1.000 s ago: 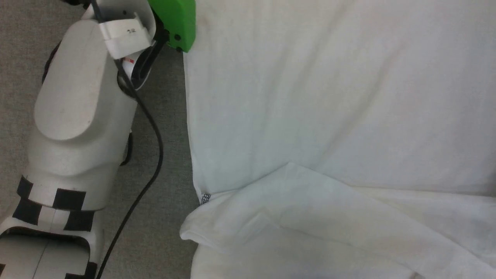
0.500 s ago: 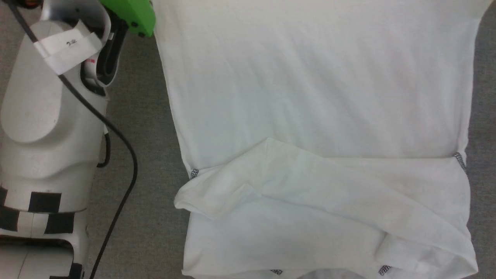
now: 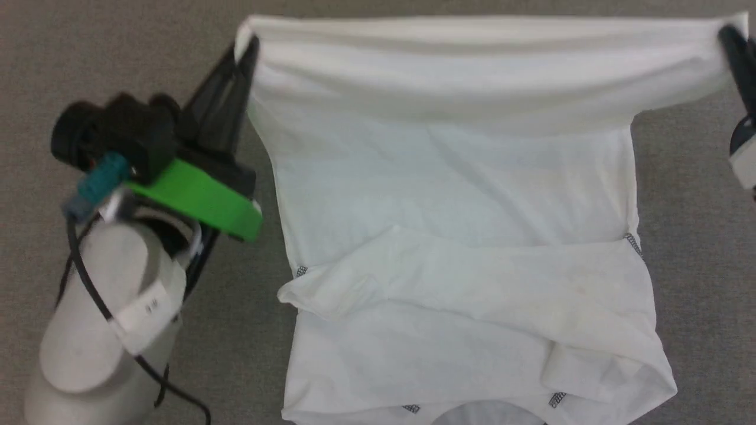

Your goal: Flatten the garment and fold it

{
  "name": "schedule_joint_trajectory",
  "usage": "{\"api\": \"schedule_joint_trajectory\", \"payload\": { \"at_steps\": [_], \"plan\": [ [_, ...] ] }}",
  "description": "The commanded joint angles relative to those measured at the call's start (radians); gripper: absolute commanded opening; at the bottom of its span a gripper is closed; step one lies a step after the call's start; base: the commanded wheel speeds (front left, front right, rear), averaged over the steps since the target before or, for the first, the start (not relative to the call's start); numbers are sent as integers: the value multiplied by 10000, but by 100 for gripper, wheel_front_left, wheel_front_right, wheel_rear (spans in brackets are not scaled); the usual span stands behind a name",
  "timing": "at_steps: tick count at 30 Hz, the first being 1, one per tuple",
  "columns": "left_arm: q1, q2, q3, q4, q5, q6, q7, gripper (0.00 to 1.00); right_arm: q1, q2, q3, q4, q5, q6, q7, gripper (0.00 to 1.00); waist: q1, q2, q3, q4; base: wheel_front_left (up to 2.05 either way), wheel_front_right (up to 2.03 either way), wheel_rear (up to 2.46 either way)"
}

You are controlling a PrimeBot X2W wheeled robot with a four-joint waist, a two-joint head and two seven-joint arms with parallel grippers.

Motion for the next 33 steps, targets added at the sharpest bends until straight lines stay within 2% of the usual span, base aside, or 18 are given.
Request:
{"api": "schedule_joint_trajectory", "payload": {
  "at_steps": [1,7,14,19,23,27,33],
  "plan": [
    [568,175,-146,-305,287,-3,-193,0,548,56,-33,-312,154,-17,-90,0,1,0,-723,20,0,0,0],
    [2833,303,-869,-1227,963,451,-766,0,2706,359,-165,-1529,520,-17,-361,0,1,0,-1243,194,0,0,0],
    [5023,81,-1084,-1696,785,1148,-1336,0,5142,973,-411,-2307,796,-17,-782,0,1,0,-1766,291,0,0,0],
    [6417,54,-1059,-1787,426,1469,-1641,0,6740,1479,-688,-2574,914,-17,-1021,0,1,0,-2057,257,0,0,0],
    [7217,141,-1151,-1758,322,1557,-1764,0,7757,1584,-547,-2694,988,-17,-1219,0,1,0,-2214,169,0,0,0],
    [8071,241,-1151,-1826,35,1616,-1861,0,8793,1407,-316,-2637,872,-17,-1379,0,1,0,-2371,49,0,0,0],
    [8971,678,-1446,-1989,-277,1284,-1555,0,9802,1000,-142,-2649,1092,-17,-1378,0,1,0,-2446,-17,0,0,0]
  ]
}}
